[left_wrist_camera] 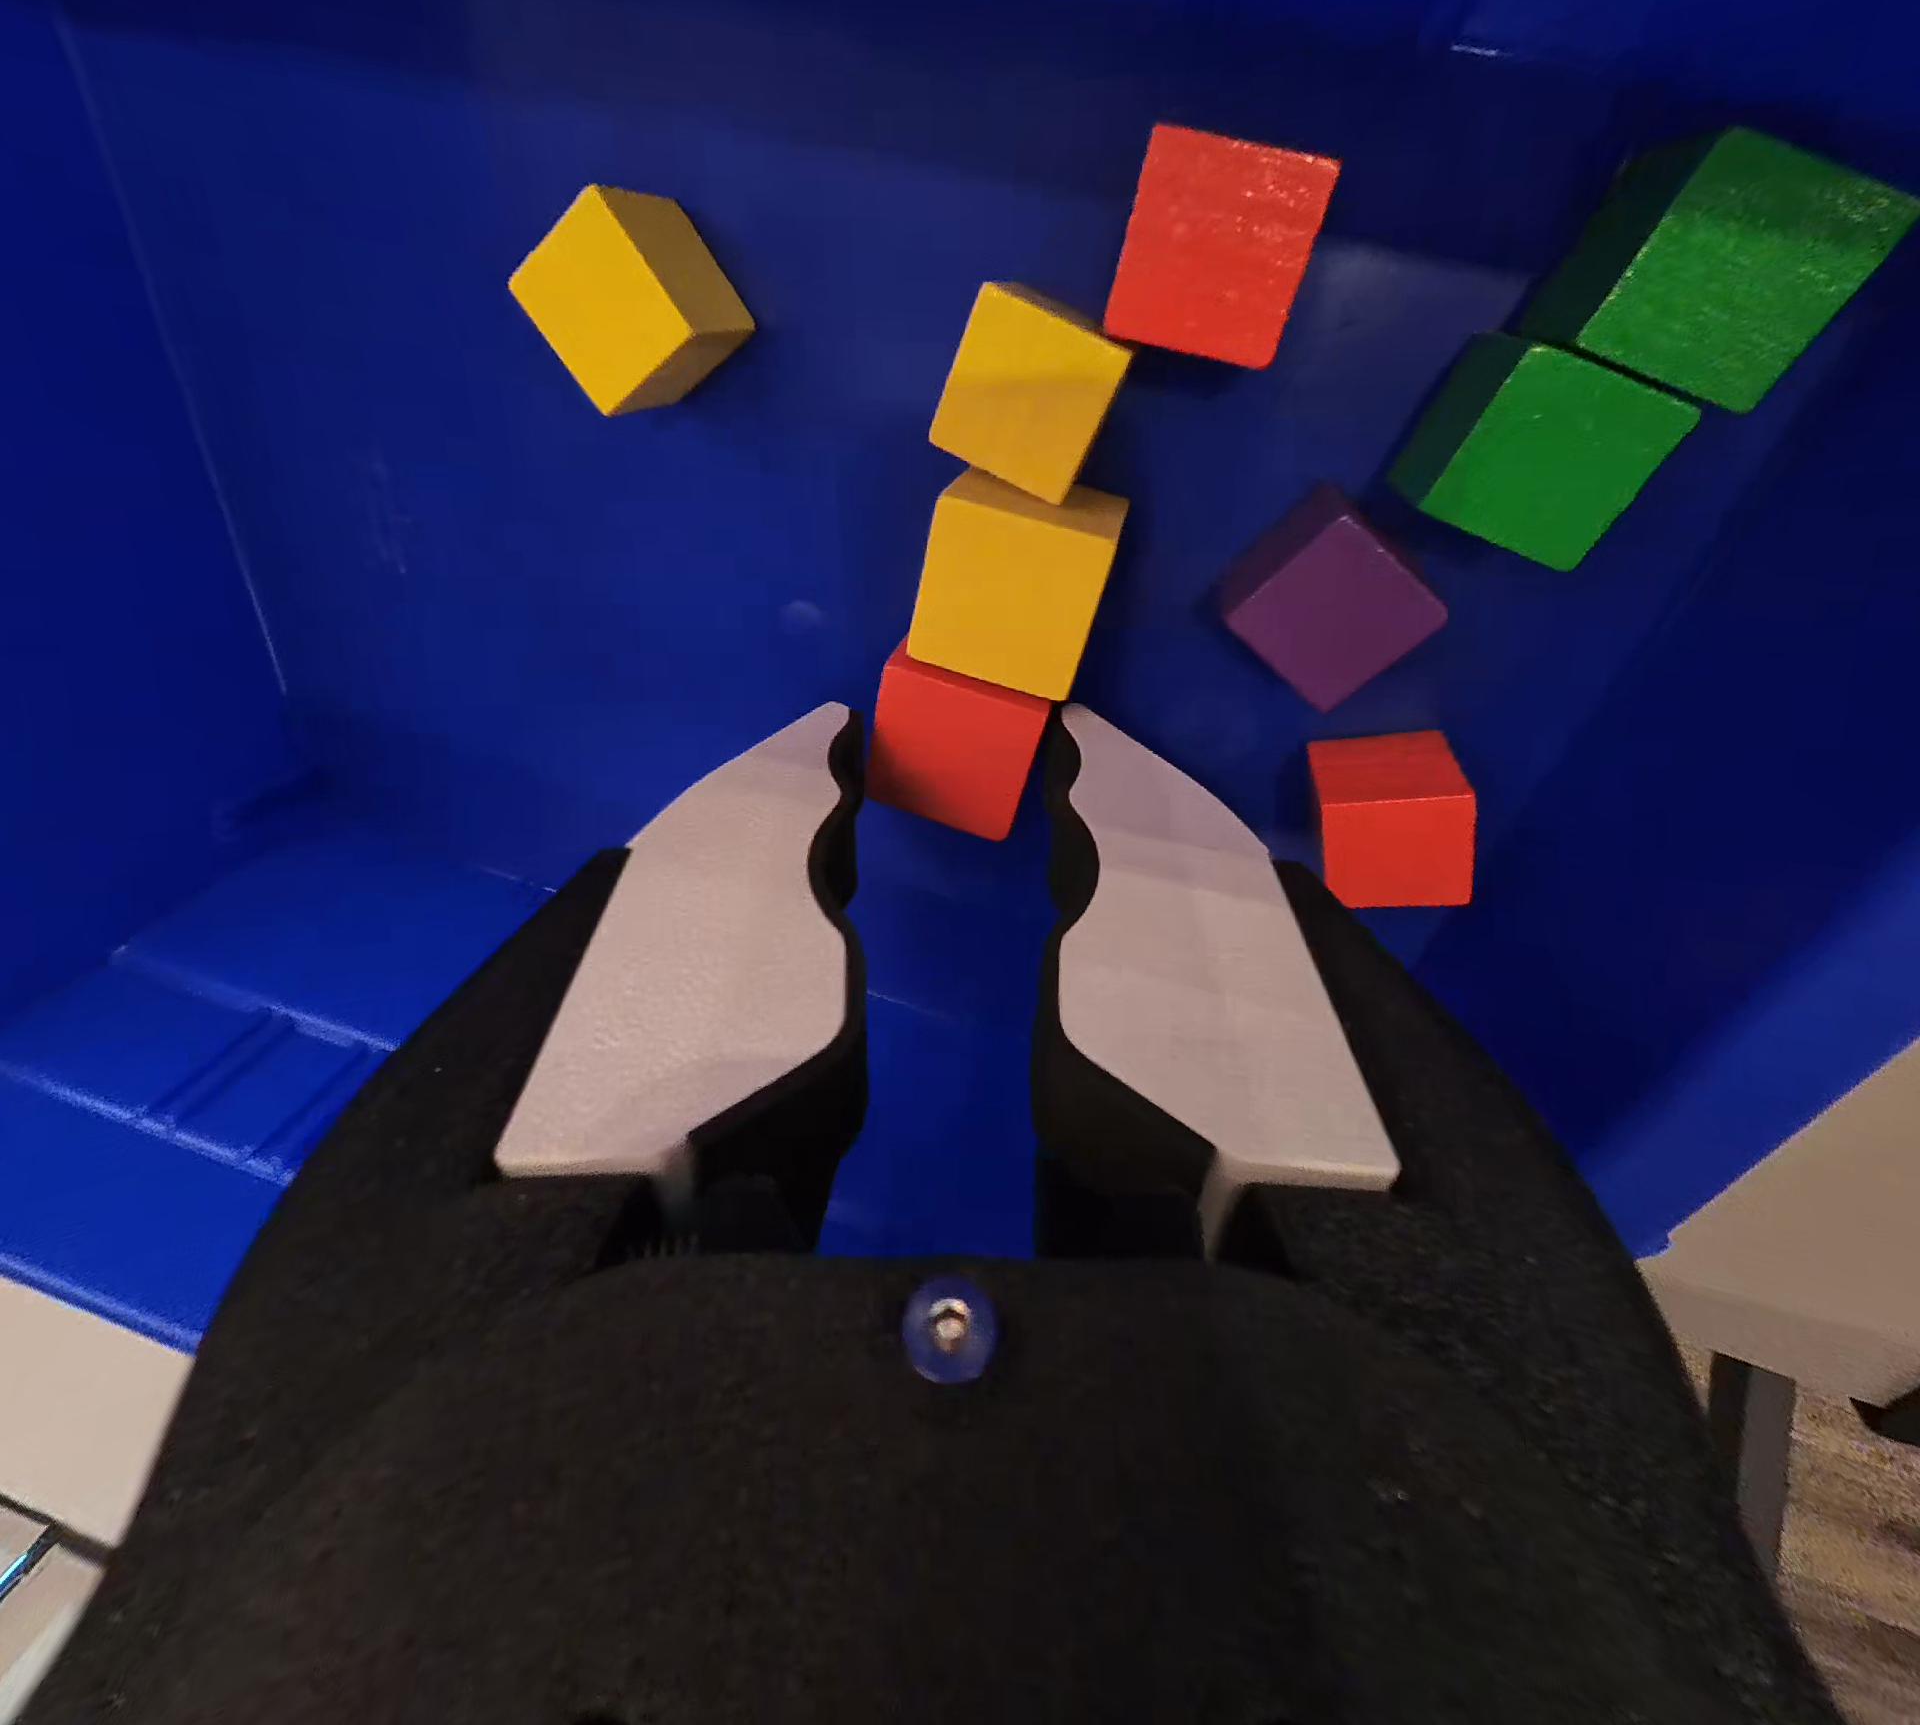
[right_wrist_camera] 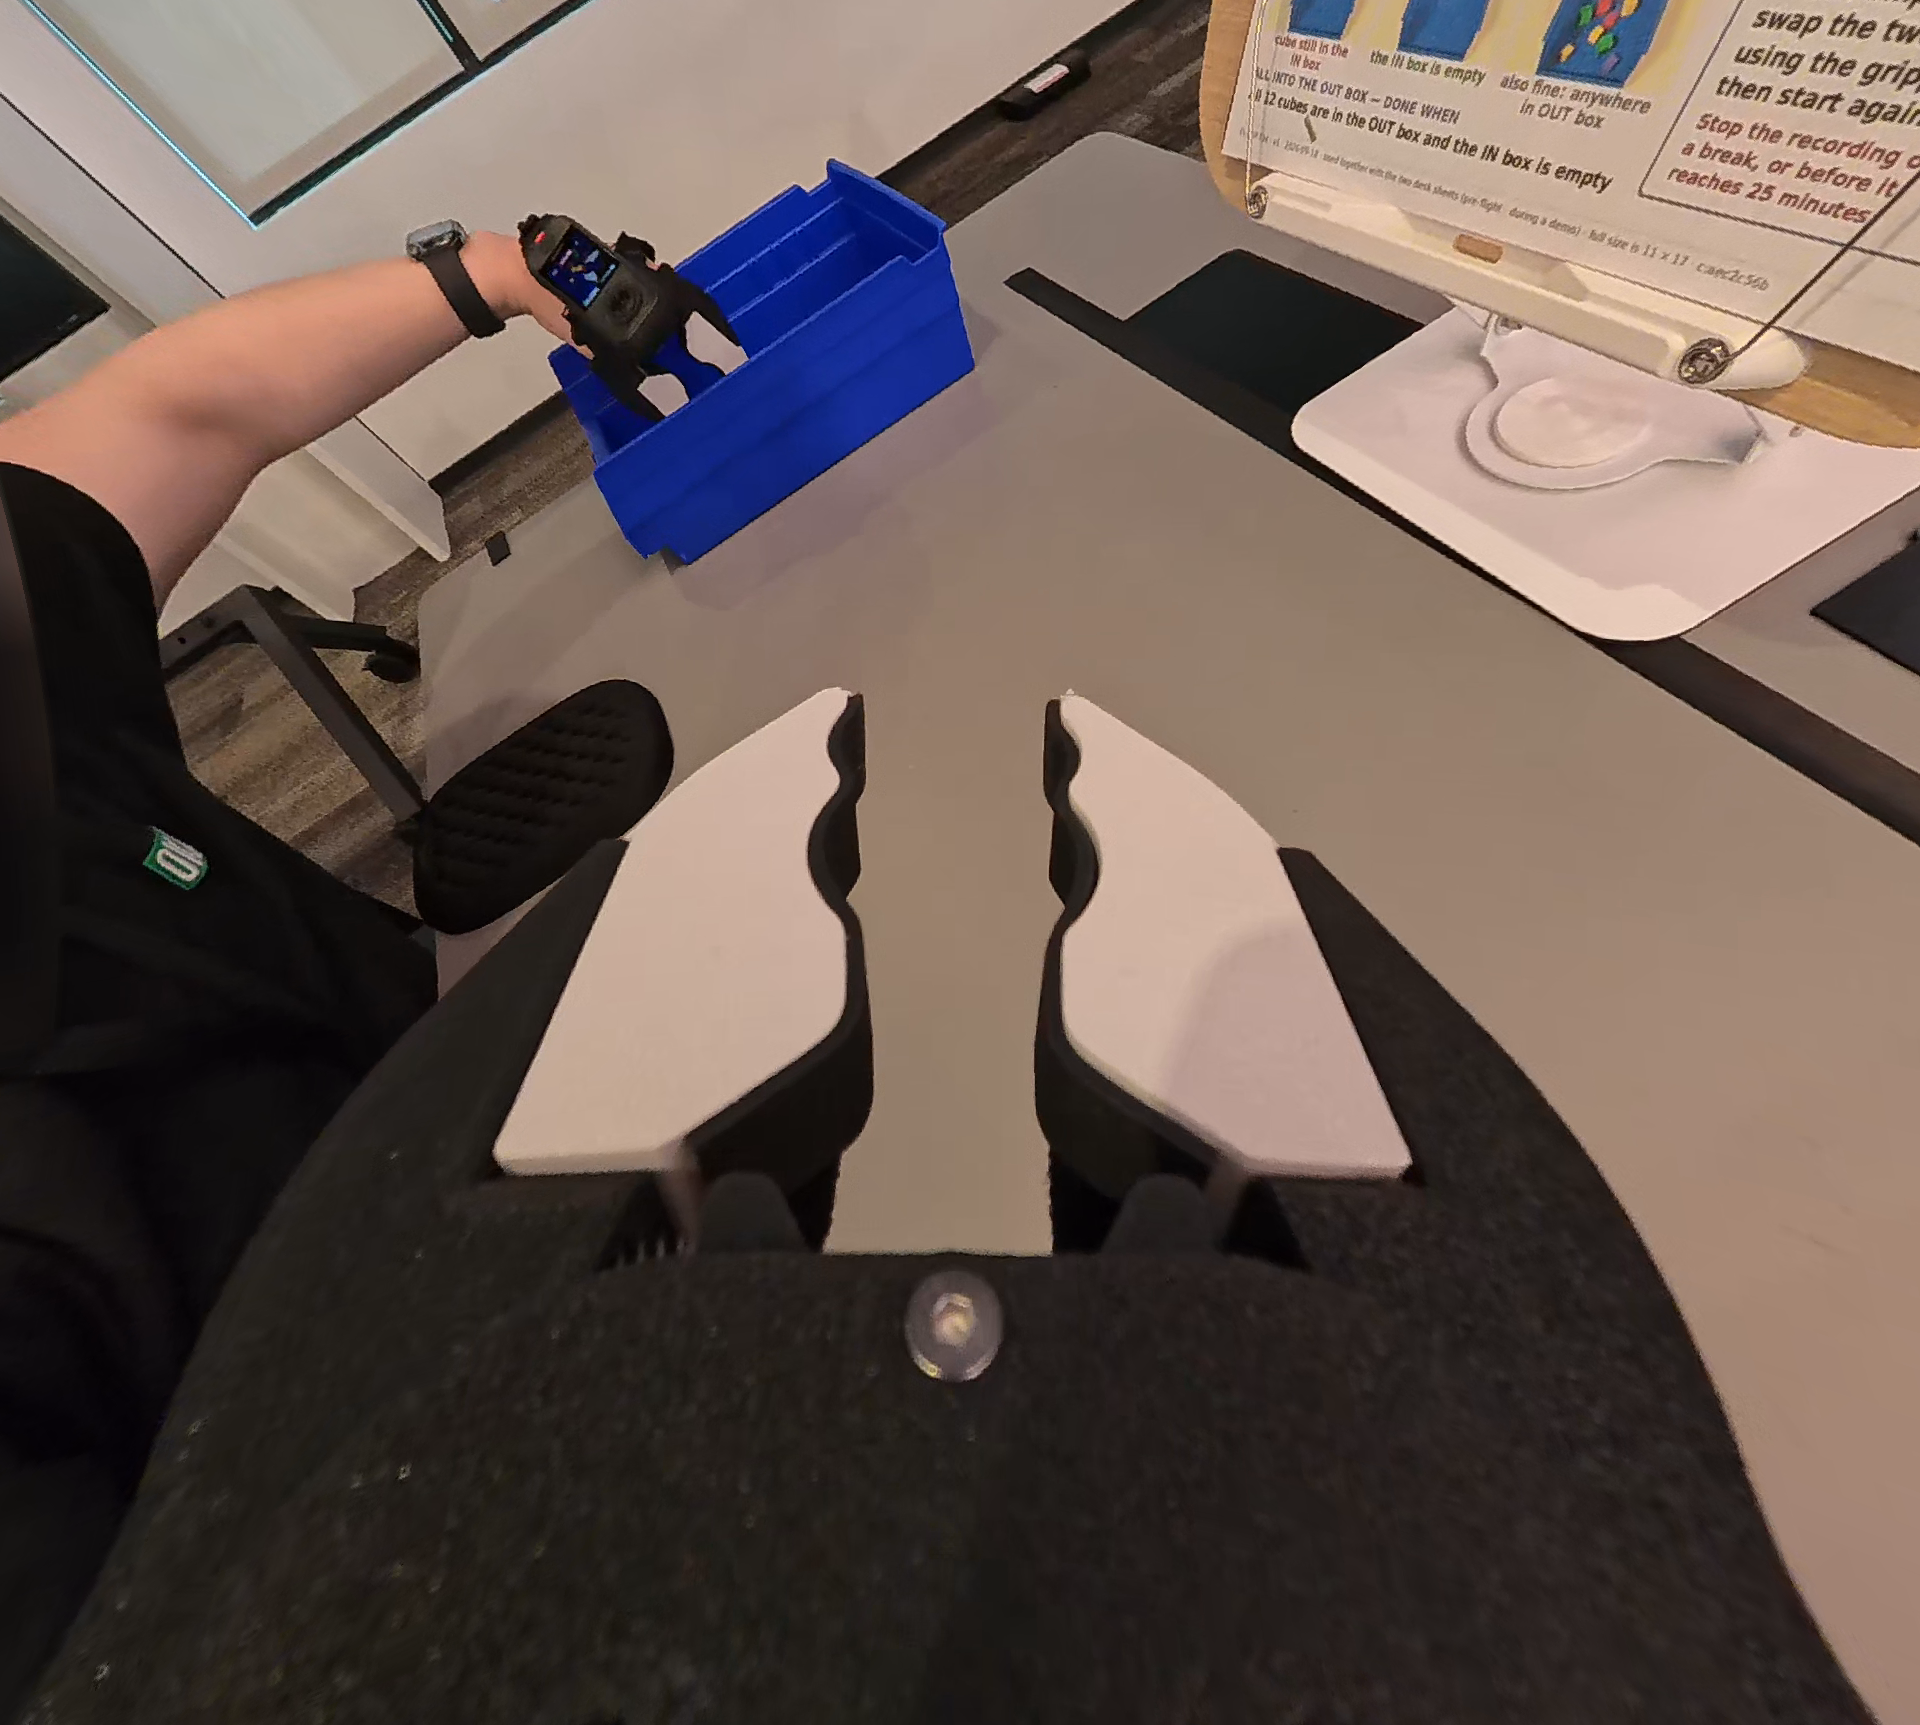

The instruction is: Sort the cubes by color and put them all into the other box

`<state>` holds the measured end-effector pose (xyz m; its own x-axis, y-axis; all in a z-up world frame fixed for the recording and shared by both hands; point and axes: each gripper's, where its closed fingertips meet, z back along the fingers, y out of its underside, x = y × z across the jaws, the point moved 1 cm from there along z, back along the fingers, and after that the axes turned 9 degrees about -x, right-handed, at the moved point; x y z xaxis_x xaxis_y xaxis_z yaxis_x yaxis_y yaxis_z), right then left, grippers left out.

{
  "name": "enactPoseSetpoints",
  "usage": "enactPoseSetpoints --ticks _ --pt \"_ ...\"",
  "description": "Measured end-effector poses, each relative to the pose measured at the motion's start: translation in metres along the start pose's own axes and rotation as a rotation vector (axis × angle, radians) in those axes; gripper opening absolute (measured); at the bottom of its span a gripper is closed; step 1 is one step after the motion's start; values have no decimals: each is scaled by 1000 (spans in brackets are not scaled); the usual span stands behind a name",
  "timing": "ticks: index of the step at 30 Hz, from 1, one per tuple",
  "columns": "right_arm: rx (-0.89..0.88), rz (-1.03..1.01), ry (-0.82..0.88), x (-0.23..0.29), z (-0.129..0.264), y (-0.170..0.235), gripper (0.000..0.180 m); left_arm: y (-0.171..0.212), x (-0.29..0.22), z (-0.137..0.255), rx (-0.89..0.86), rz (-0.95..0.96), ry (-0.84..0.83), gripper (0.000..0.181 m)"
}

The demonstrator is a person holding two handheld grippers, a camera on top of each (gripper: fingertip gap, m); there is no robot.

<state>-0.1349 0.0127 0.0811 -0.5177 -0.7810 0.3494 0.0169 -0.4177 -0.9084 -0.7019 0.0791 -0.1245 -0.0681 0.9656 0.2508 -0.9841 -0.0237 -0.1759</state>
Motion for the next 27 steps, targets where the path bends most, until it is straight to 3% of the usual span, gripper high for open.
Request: enactPoseSetpoints --ticks 4,7,12,15,19,23,27 --pt "-2 -9 -22 1 2 0 32 4 -1 3 38 43 20 31" --pt "-6 -10 -37 1 6 -1 32 10 8 19 44 62 -65 30" --pt "-47 -14 -47 -1 13 -8 31 -25 42 94 -184 176 -322 30" --pt "-80 -29 -104 5 8 -13 31 -89 49 146 -428 176 -449 30" --pt "-115 -67 -249 31 -17 -16 34 -214 26 192 -847 110 -471 29" --pt "-162 -188 -478 76 -43 -19 44 -338 -20 205 -1203 -11 -412 29" --pt "-198 -286 -582 100 -54 -22 48 -425 -59 201 -1374 -113 -341 29"
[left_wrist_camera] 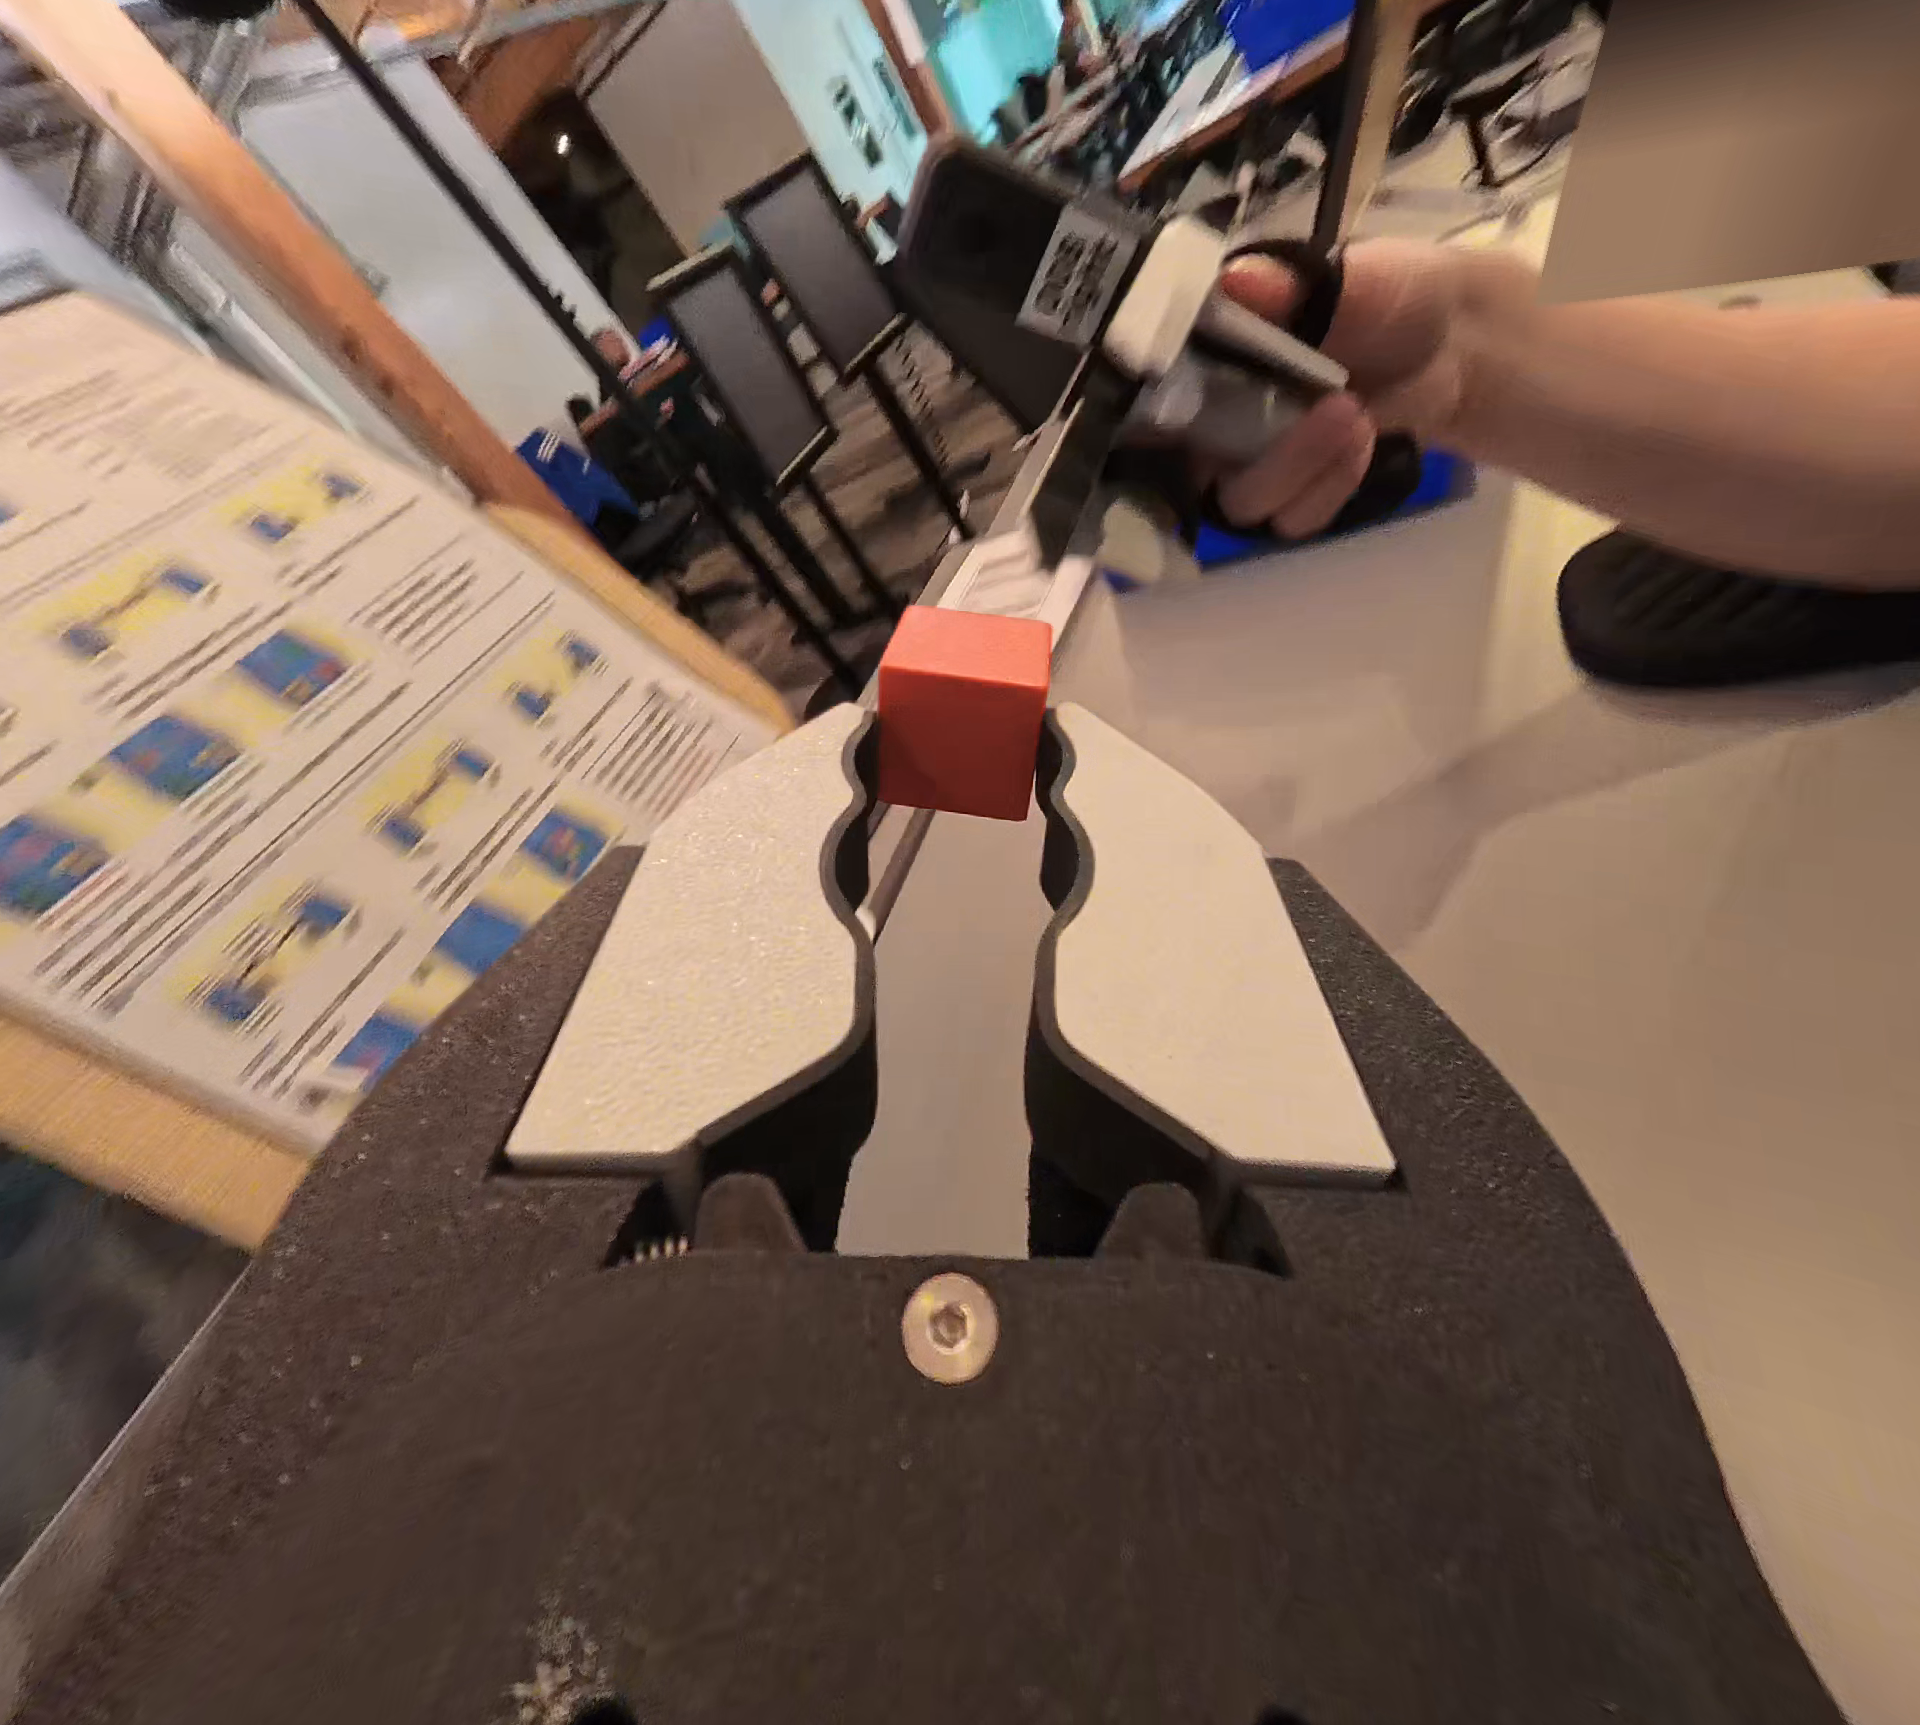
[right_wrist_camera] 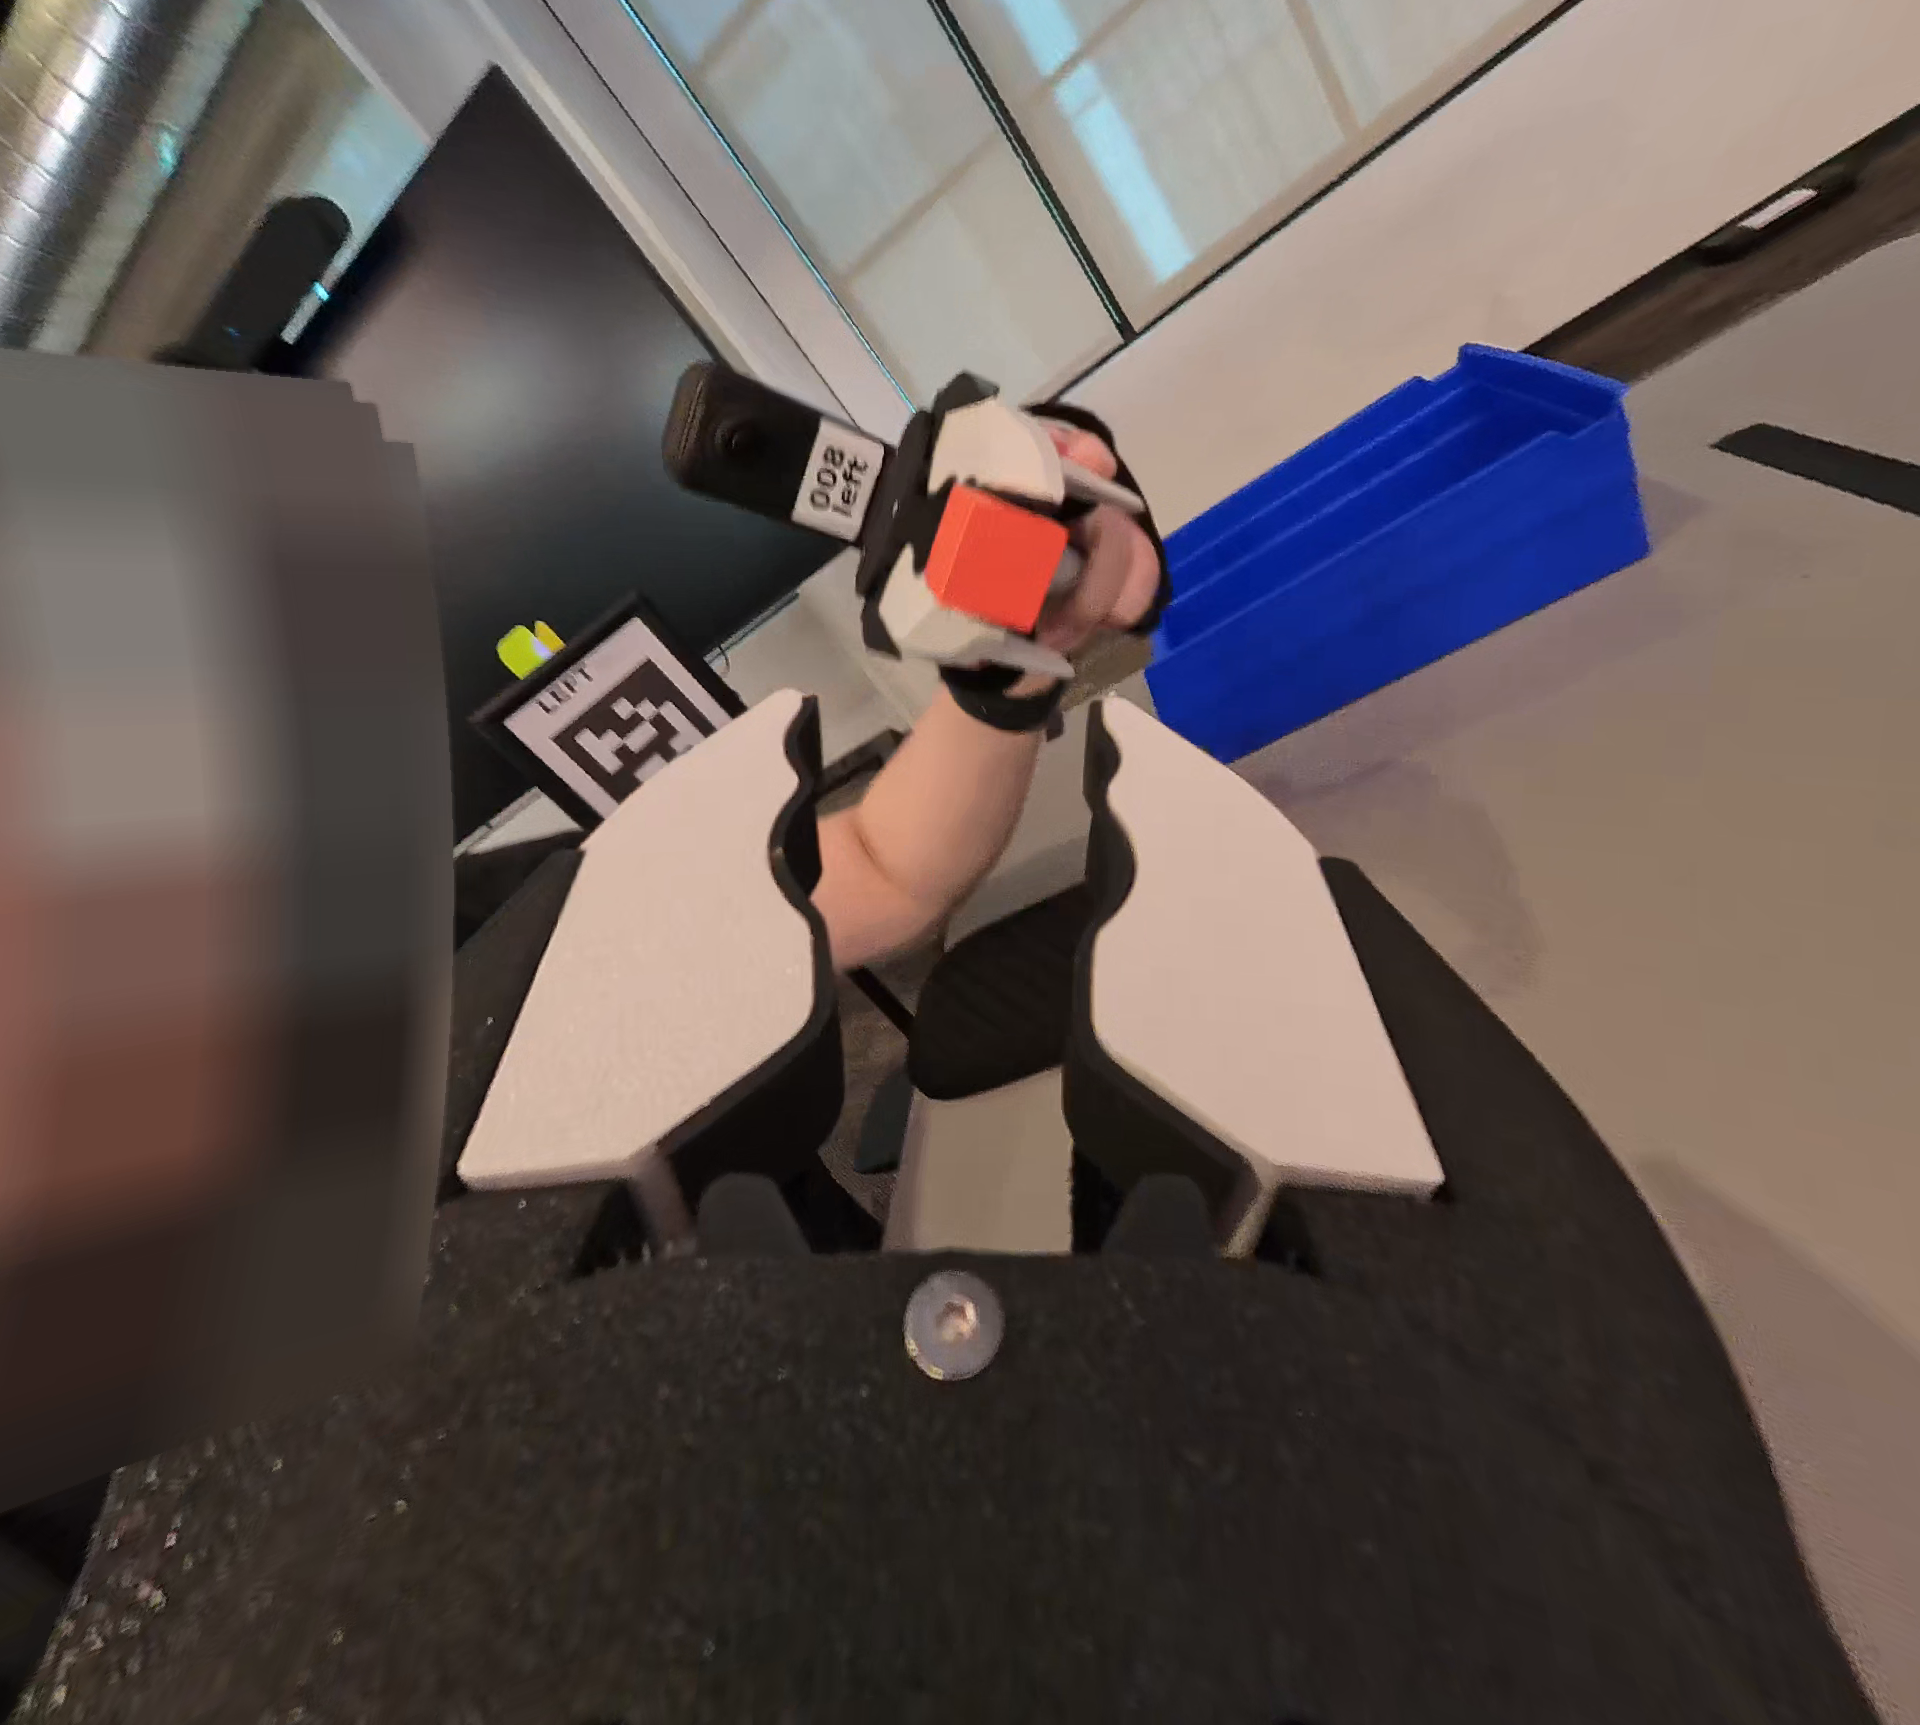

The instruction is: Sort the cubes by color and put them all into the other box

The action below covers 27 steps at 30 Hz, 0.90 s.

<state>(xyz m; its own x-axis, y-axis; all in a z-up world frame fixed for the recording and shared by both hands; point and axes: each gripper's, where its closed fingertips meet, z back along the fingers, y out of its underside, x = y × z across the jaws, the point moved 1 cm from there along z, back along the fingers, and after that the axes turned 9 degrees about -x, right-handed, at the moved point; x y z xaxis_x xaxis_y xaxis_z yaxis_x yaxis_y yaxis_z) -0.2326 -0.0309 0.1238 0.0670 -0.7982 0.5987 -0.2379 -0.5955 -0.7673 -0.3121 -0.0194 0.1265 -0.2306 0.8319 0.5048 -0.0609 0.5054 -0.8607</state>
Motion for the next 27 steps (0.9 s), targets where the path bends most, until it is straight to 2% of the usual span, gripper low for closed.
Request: enactPoseSetpoints --ticks 4,9,20,27 --pt "-48 -37 31 -2 2 -5 55 -6 -18 -38 -75 23 27 29" --pt "-9 -54 72 -9 1 2 60 0 -30 -59 -101 23 38 29" --pt "74 -92 36 -14 -8 20 33 14 -36 -61 -84 17 68 29" --pt "73 -120 15 -20 -9 23 31 20 -36 -60 -68 29 57 29"
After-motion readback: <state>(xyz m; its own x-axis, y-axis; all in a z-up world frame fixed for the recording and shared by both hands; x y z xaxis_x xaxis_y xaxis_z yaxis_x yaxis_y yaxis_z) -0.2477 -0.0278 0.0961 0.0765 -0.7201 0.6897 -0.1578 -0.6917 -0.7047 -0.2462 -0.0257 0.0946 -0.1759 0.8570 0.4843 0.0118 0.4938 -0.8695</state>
